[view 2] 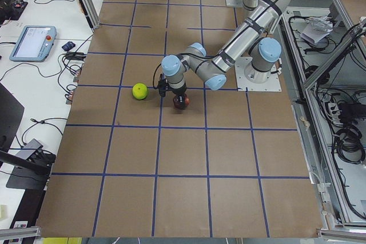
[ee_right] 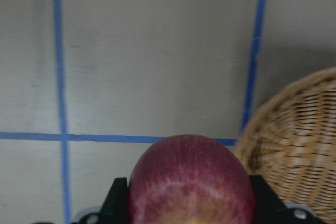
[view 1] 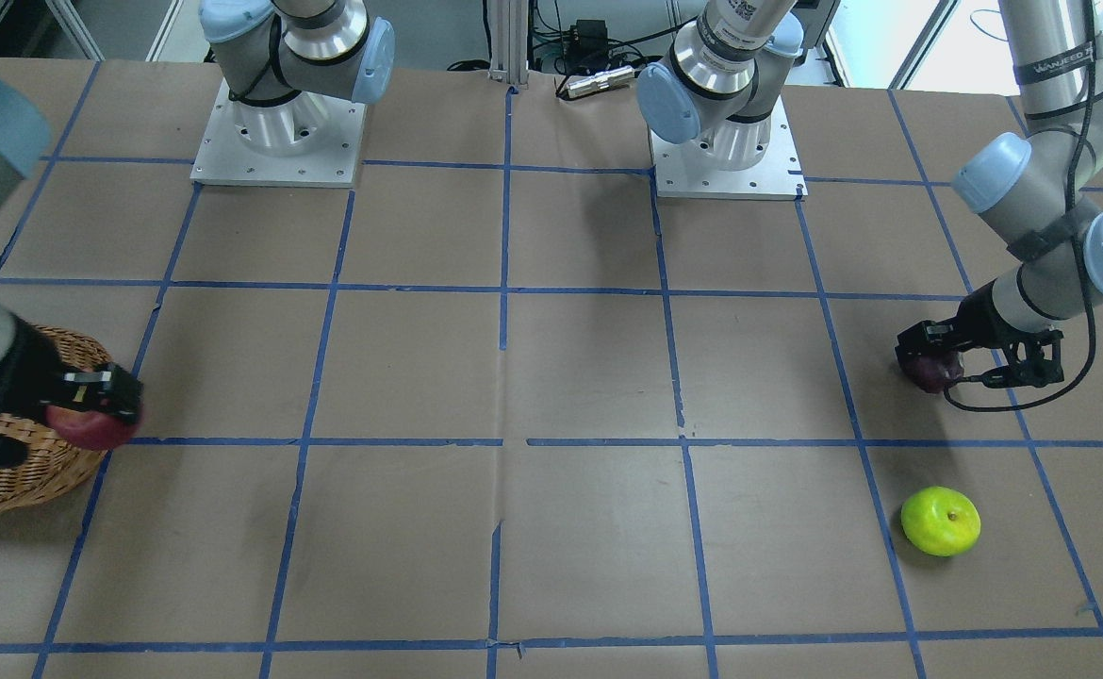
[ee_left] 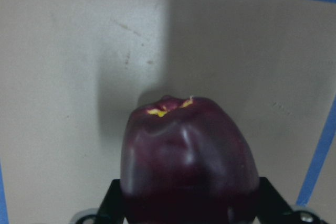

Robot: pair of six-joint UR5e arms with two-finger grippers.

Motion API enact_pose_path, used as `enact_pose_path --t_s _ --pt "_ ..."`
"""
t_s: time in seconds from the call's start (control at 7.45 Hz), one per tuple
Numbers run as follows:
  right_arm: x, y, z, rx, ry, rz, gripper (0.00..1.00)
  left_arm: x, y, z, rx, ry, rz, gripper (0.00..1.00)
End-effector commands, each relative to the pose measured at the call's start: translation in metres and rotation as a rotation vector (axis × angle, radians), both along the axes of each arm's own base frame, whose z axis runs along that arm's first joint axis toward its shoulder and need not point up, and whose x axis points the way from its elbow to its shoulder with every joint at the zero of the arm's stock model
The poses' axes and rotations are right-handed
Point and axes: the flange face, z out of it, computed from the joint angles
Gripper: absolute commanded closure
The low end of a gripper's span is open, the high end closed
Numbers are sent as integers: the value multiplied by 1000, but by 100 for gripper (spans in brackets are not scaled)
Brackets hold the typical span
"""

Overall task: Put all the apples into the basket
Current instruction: 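Carry light red apple into basket with right while left lifts dark apple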

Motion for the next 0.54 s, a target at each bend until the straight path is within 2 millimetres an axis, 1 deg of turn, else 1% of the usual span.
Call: enact_pose_path --t_s 0.0,0.13,0.27,0.4 --pt "-168 32 -17 -35 0 95 50 -29 -22 39 -59 11 -56 98" --pt "-212 46 -44 -89 -42 84 48 -77 -38 52 -101 72 -121 99" --pt "-255 56 -76 -203 -56 130 38 -137 -56 52 -124 121 -115 99" --pt "-284 68 -95 -247 -50 164 38 -203 -75 56 -141 140 -24 99"
